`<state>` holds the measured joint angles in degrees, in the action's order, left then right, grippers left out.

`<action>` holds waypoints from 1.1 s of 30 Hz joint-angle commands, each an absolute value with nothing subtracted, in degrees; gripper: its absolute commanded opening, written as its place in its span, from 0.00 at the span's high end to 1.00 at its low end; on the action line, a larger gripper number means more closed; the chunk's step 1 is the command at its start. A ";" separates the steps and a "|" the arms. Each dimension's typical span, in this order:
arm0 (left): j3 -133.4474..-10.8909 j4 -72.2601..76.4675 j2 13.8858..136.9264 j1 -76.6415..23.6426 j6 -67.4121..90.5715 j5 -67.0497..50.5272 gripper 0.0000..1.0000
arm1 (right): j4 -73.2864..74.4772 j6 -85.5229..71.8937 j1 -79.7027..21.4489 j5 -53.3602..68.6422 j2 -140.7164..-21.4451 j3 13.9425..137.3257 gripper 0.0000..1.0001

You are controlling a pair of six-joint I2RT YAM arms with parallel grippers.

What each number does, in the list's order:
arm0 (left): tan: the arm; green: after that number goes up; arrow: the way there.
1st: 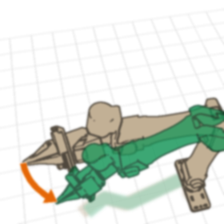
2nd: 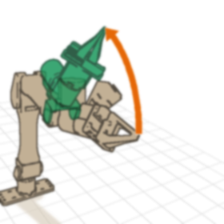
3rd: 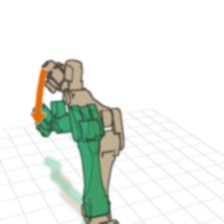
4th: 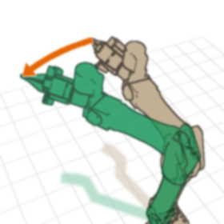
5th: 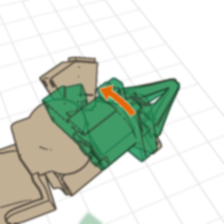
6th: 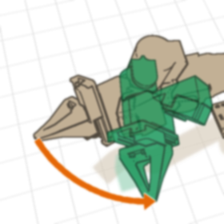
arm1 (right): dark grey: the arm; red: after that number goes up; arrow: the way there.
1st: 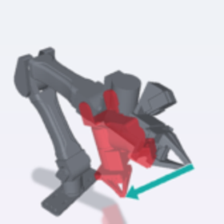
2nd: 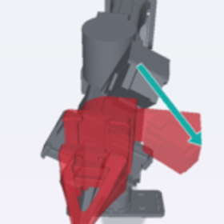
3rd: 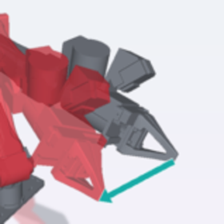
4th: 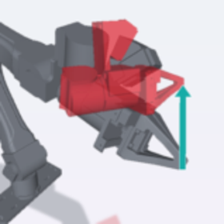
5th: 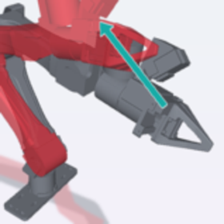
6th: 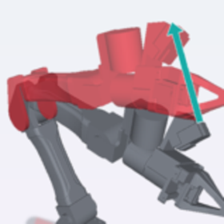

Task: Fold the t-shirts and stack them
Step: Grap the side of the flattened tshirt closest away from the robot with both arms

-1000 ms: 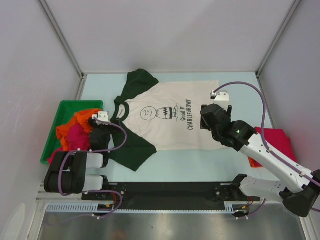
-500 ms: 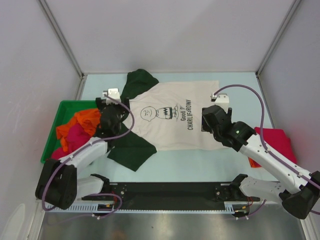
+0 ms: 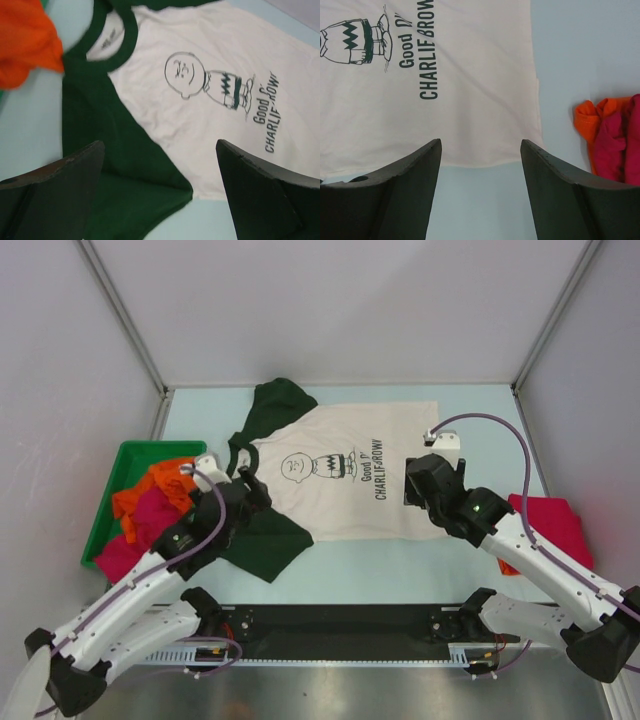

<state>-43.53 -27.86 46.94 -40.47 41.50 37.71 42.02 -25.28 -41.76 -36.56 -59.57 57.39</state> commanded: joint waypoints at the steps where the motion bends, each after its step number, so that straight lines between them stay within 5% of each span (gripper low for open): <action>1: -37.18 -34.96 41.05 -39.29 59.04 24.55 0.00 | 40.08 -25.93 -41.75 -37.44 -58.54 57.48 0.30; 5: -43.12 -43.93 48.67 -41.39 59.25 23.63 0.00 | 39.90 -26.19 -41.84 -38.41 -58.80 57.22 0.30; 16: -72.32 -74.35 83.57 -55.63 53.88 49.05 0.00 | 38.85 -27.33 -43.15 -40.16 -60.91 57.48 0.30; 21: -66.73 -67.28 76.67 -55.55 57.86 46.51 0.01 | 39.37 -27.42 -43.24 -40.87 -60.38 57.22 0.30; 22: -64.71 -59.93 71.94 -55.55 55.83 43.97 0.17 | 39.55 -27.33 -43.24 -40.78 -60.29 56.96 0.29; 23: -61.47 -57.59 69.63 -55.46 54.42 42.47 0.19 | 39.55 -27.33 -43.24 -40.87 -60.21 56.78 0.29; 27: -58.19 -56.50 66.44 -56.24 56.67 35.78 0.08 | 39.11 -26.98 -43.15 -40.61 -59.94 55.64 0.29; 29: -56.18 -60.90 66.19 -57.74 63.41 35.51 0.13 | 38.67 -27.33 -43.07 -40.43 -59.94 54.93 0.29; 32: -51.35 -59.69 65.13 -60.90 68.62 32.63 0.36 | 37.79 -27.33 -43.07 -39.20 -60.38 54.14 0.29; 33: -50.11 -57.42 65.21 -61.60 68.99 31.39 0.52 | 37.62 -27.33 -43.07 -38.85 -60.55 54.05 0.29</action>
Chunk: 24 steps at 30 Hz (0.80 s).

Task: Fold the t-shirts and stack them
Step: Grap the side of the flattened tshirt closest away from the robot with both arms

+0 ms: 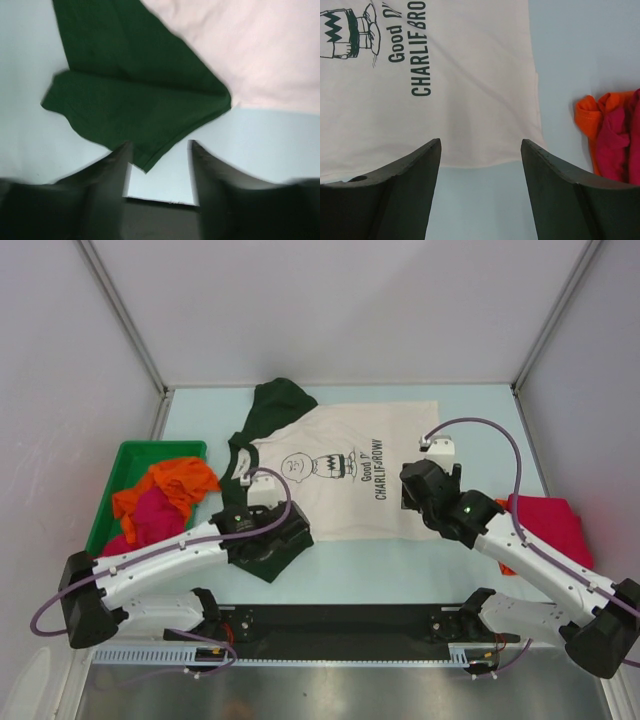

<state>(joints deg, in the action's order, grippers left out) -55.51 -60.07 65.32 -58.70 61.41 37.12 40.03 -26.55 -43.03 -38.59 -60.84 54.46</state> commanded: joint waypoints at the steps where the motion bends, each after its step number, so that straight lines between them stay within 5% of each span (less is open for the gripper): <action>1: -47.75 -56.70 65.74 -61.87 70.91 29.38 0.60 | 37.53 -27.33 -43.07 -38.67 -61.08 54.14 0.29; 2: -46.59 -55.73 66.09 -62.31 71.62 28.75 0.72 | 37.62 -27.25 -43.07 -38.50 -61.26 54.31 0.29; 3: -45.54 -55.03 66.27 -62.40 72.76 28.48 0.73 | 37.79 -27.33 -42.98 -38.58 -61.35 54.49 0.30; 11: -37.71 -56.15 59.08 -57.68 81.29 29.26 0.57 | 38.58 -26.81 -43.07 -38.06 -60.03 54.14 0.30; 24: -39.11 -56.61 62.31 -35.96 76.65 28.13 0.60 | 38.67 -28.13 -43.59 -35.33 -57.48 51.59 0.30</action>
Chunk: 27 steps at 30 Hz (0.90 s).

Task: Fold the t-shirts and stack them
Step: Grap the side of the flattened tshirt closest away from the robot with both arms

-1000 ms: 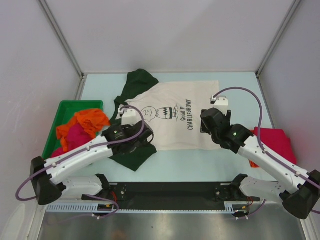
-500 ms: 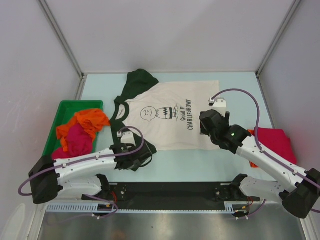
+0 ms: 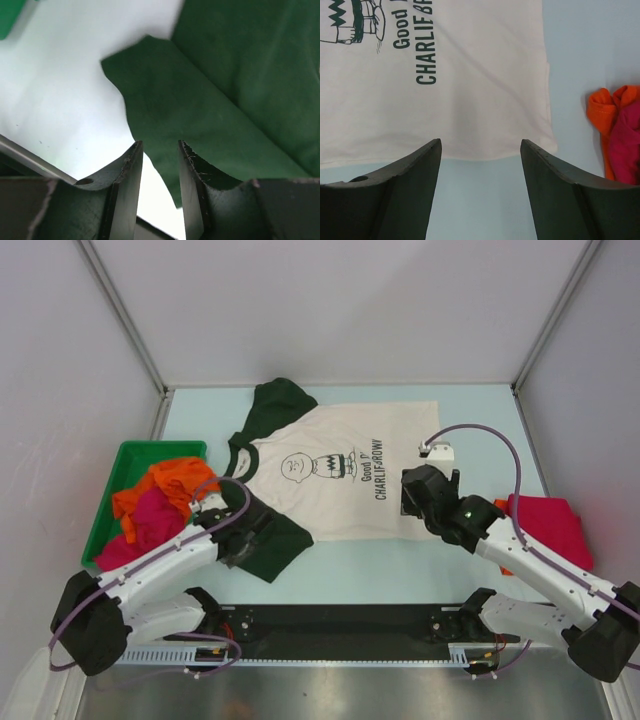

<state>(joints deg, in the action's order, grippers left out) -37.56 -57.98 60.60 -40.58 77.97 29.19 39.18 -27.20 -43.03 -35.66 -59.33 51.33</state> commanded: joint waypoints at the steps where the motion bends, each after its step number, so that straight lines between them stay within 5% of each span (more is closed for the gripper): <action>1: -39.20 -55.99 62.92 -35.08 76.12 27.95 0.61 | 38.67 -28.21 -43.59 -35.07 -57.05 51.50 0.30; 16: -38.06 -53.10 64.86 -19.26 70.93 23.74 0.60 | 38.32 -28.12 -43.68 -34.01 -55.81 50.28 0.30; 27: -33.14 -45.28 69.96 -18.46 67.33 18.64 0.61 | 37.88 -27.51 -42.98 -33.66 -56.25 50.54 0.30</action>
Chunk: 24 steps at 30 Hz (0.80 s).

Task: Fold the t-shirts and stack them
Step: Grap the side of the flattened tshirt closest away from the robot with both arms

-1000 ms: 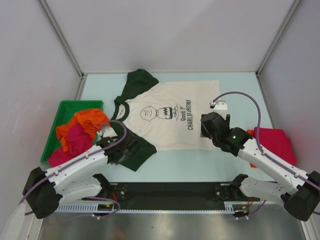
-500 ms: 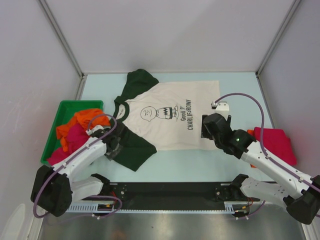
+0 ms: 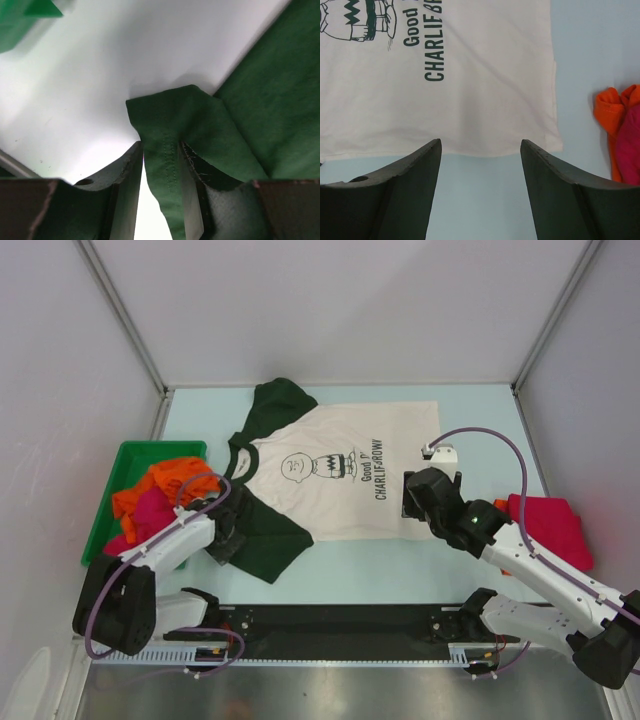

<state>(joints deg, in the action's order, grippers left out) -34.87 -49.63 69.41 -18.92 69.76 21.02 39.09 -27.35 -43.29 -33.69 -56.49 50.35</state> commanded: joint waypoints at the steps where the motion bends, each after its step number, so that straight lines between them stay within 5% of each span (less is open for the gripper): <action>1: -32.70 -44.74 70.31 -18.46 66.98 18.37 0.61 | 37.71 -27.34 -42.89 -33.58 -56.51 50.54 0.30; 8: -31.12 -43.51 70.66 -18.46 66.36 18.02 0.69 | 37.71 -27.51 -42.89 -33.57 -57.22 50.71 0.30; 13: -30.41 -43.50 69.96 -18.46 65.83 18.02 0.94 | 37.62 -27.95 -42.80 -33.49 -57.83 50.71 0.30; 19: -30.06 -44.30 66.89 -18.54 64.69 18.72 0.73 | 37.53 -28.65 -42.72 -32.87 -58.18 50.71 0.30; 22: -29.01 -44.30 65.13 -18.54 65.12 18.20 0.96 | 37.62 -29.18 -42.80 -32.78 -58.18 50.63 0.30; 24: -28.74 -44.30 65.30 -18.63 65.21 17.49 1.00 | 37.62 -29.18 -42.80 -32.78 -58.01 50.62 0.30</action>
